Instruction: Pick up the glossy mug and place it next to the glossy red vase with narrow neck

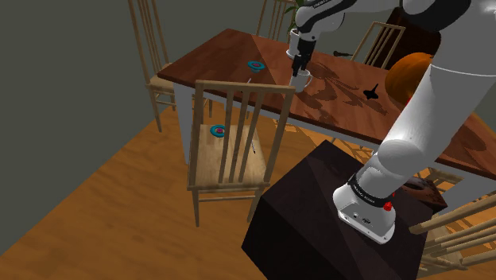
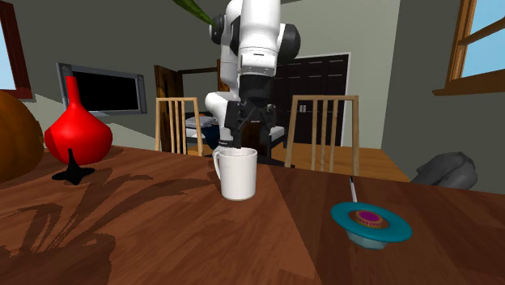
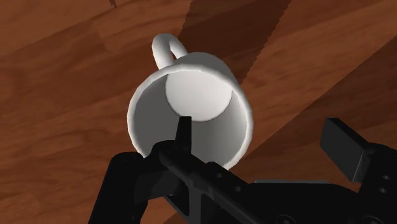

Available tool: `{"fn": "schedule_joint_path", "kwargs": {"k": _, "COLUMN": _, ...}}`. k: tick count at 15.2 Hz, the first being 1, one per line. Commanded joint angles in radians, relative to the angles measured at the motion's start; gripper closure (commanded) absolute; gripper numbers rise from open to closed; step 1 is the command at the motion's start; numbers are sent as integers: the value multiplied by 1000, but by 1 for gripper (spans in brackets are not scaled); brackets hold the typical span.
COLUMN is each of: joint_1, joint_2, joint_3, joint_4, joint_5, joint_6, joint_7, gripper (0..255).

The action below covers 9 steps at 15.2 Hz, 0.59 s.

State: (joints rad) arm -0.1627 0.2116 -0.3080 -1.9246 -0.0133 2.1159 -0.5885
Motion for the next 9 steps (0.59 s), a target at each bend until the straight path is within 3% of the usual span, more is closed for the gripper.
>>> {"fn": "schedule_joint_path", "kwargs": {"k": 1, "joint_1": -5, "joint_2": 22, "joint_3": 0, "joint_4": 8, "joint_5": 8, "joint_6": 16, "joint_7": -10, "gripper": 0}}
{"fn": "schedule_joint_path", "kwargs": {"k": 9, "joint_1": -11, "joint_2": 57, "joint_3": 3, "joint_4": -25, "joint_5": 20, "joint_6": 82, "joint_7": -18, "gripper": 0}}
